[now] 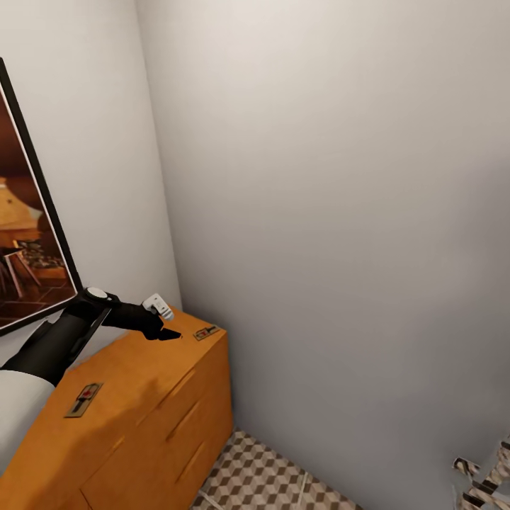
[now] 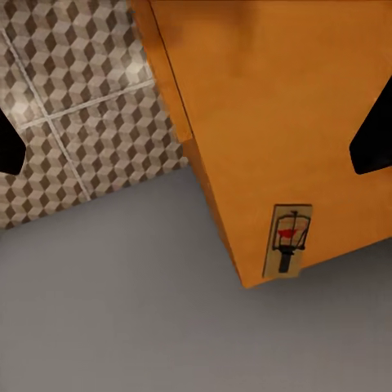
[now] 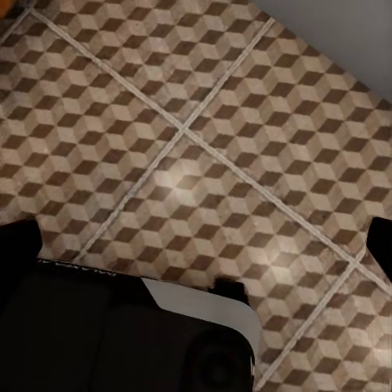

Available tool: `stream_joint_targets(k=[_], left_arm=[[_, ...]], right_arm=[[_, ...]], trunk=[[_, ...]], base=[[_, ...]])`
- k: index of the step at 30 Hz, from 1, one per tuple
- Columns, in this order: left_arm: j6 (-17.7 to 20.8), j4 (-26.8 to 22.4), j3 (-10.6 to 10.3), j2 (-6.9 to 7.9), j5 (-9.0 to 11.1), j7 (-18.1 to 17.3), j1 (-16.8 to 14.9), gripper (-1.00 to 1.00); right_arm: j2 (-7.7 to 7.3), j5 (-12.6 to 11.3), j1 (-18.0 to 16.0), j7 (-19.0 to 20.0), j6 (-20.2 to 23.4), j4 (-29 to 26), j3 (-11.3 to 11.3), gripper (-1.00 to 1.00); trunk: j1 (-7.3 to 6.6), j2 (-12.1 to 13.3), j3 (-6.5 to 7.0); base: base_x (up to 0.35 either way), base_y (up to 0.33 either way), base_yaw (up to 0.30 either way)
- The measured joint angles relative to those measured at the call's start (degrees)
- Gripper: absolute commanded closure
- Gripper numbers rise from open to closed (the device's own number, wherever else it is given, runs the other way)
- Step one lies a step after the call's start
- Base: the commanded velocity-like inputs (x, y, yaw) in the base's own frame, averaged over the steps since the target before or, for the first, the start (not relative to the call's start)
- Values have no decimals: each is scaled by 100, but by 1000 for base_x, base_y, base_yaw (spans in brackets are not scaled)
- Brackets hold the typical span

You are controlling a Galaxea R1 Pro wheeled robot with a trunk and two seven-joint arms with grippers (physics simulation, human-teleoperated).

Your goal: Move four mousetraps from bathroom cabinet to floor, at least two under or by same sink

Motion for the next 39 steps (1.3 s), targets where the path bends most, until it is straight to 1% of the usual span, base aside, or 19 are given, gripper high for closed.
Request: stream_joint_targets(k=[8,16,22,29,39], left_arm=[[-1,37,0,-7,0,-2,0,-100],[-146,43,-7,-8,-1,-6,1,-100],[-173,44,-14,-21,-1,-9,1,-100],[-180,44,-17,-91,-1,-8,1,-100],[-203,52,-27,-97,-2,-10,1,-100]], right_arm=[[0,0,0,-2,0,0,0,-100],[0,0,0,-1,-1,1,0,-100],[0,0,0,-1,-1,1,0,-100],[0,0,0,-1,-1,1,0,-100],[-7,0,0,10,-7,1,0,-100]], trunk=[[0,0,0],[0,0,0],[1,1,0],[2,1,0],[2,1,0]], base=[[222,117,0],[128,16,0],[184,1,0],[40,0,0],[3,0,0]])
